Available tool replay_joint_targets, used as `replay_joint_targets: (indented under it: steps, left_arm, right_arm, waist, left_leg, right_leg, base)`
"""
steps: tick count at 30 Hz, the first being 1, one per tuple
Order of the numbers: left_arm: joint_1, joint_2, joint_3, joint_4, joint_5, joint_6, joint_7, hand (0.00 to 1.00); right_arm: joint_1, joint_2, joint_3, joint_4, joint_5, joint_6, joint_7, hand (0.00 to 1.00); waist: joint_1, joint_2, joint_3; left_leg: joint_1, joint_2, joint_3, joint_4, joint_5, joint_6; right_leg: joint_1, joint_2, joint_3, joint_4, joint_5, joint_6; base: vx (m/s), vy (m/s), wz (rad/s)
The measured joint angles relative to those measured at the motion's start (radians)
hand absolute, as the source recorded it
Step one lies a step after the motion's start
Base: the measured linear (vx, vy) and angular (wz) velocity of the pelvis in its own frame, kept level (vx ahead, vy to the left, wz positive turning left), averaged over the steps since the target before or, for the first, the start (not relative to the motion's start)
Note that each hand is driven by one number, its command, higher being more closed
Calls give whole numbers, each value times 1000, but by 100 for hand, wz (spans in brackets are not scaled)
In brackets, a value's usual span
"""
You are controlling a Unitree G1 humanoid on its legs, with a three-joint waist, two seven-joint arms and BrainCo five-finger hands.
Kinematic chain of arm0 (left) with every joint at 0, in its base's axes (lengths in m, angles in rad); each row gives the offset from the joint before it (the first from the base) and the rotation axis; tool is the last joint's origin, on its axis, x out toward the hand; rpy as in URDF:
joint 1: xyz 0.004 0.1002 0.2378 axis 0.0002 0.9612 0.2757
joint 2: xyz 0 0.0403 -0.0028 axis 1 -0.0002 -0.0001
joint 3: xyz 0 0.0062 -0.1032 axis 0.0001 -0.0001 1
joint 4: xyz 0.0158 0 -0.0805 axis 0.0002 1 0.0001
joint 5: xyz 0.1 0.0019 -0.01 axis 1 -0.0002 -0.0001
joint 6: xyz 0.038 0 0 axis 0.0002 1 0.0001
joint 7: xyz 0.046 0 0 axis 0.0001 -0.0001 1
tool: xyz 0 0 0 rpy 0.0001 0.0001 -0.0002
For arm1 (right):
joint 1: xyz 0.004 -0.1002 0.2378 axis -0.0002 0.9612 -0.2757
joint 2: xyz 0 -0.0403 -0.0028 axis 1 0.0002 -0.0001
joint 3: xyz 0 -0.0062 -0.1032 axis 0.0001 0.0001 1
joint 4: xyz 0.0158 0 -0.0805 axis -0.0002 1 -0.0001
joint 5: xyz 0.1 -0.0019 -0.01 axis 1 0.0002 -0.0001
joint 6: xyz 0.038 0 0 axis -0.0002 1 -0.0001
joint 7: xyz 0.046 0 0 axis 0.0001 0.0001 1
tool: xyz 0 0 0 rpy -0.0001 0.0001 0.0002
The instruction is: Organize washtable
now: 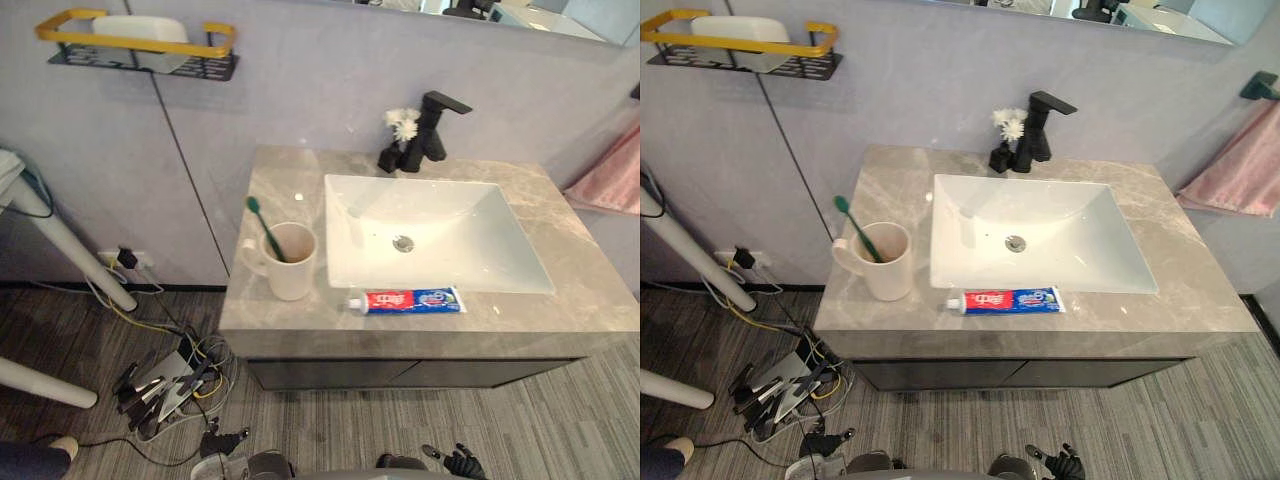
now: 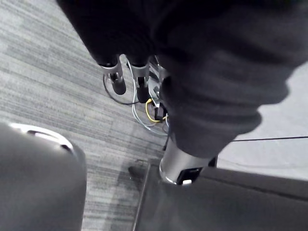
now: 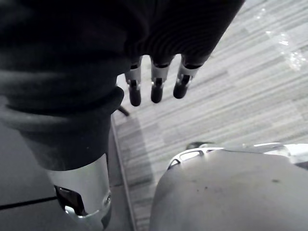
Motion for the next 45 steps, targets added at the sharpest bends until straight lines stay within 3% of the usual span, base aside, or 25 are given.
replay_joint_targets:
  steps: [2,3,4,8,11,13,16,18,23,24,31,45]
  left_arm:
    - [-3,4,-30,3,9,0,-1,0]
    - [-8,1,-33,6,11,1,-1,0]
    - [-7,-1,-35,8,12,2,-1,0]
    - [2,-1,-37,18,14,3,-1,0]
    - [1,12,-37,33,11,3,-1,0]
    - [1,4,-39,53,9,3,-2,0]
    - [5,-9,-33,63,4,3,-2,0]
    - [4,-14,-27,64,4,2,-2,0]
    - [3,-19,-29,64,4,1,0,0]
    - [-3,-4,-79,73,7,0,-1,0]
    - [-4,-3,-80,81,4,-2,-2,0]
    - [-16,4,-115,132,-94,-44,-58,0]
  right_arm:
    - [3,-1,4,0,-2,0,3,0]
    - [2,-6,6,0,-1,0,4,0]
    - [1,-7,5,0,0,1,4,0]
    - [2,-18,30,7,0,-1,4,0]
    - [-11,-24,46,57,-12,0,4,0]
    - [-19,-46,55,81,-25,-1,4,0]
    - [-17,-65,55,101,-37,-1,4,0]
    - [-23,-68,56,110,-37,-3,4,0]
    - [-20,-69,55,109,-37,-5,2,0]
    - [-15,-62,46,110,-36,-5,1,0]
    - [-15,-62,45,111,-32,-5,1,0]
    - [-30,-62,-30,190,121,-40,1,0]
  waist:
    - [10,4,-3]
    - [9,5,-4]
    - [8,8,-5]
    - [10,12,-11]
    - [15,-11,-43]
    - [12,22,-52]
    - [14,39,-52]
    - [12,39,-50]
    - [12,34,-49]
    - [9,46,-23]
    - [9,46,-23]
    - [10,55,-19]
  left_leg:
    - [-11,0,21,-4,4,7]
    - [-9,2,41,-31,20,34]
    - [-5,3,44,-47,31,39]
    - [47,6,80,-158,100,13]
    - [48,-6,88,-218,149,-17]
    - [59,11,85,-271,194,-35]
    - [90,33,74,-320,222,-67]
    - [93,51,54,-307,223,-68]
    - [107,41,47,-340,233,-66]
    - [238,-44,39,-503,271,-43]
    - [238,-45,35,-503,271,-43]
    - [238,-40,8,-509,271,-45]
  right_leg:
    - [2,3,14,-31,38,0]
    - [-6,4,16,-35,41,-14]
    - [-10,4,18,-17,37,-20]
    - [16,35,38,24,-29,-28]
    - [36,55,41,-129,-22,23]
    - [49,94,41,-176,0,0]
    - [71,135,34,-199,10,-14]
    - [83,153,21,-199,4,-24]
    - [85,147,21,-199,0,-29]
    - [154,108,25,-220,-18,-4]
    - [154,107,15,-222,-18,-4]
    - [194,108,-39,-269,-13,5]
  base:
    - [-76,119,-31]
    - [-79,55,-23]
    - [-42,25,-27]
    - [-35,-75,-24]
    - [-27,-195,-21]
    - [-8,-216,-11]
    - [10,-153,-1]
    - [-27,-128,10]
    - [-23,-12,5]
    - [0,0,0]
    - [0,0,1]
    - [10,-10,8]
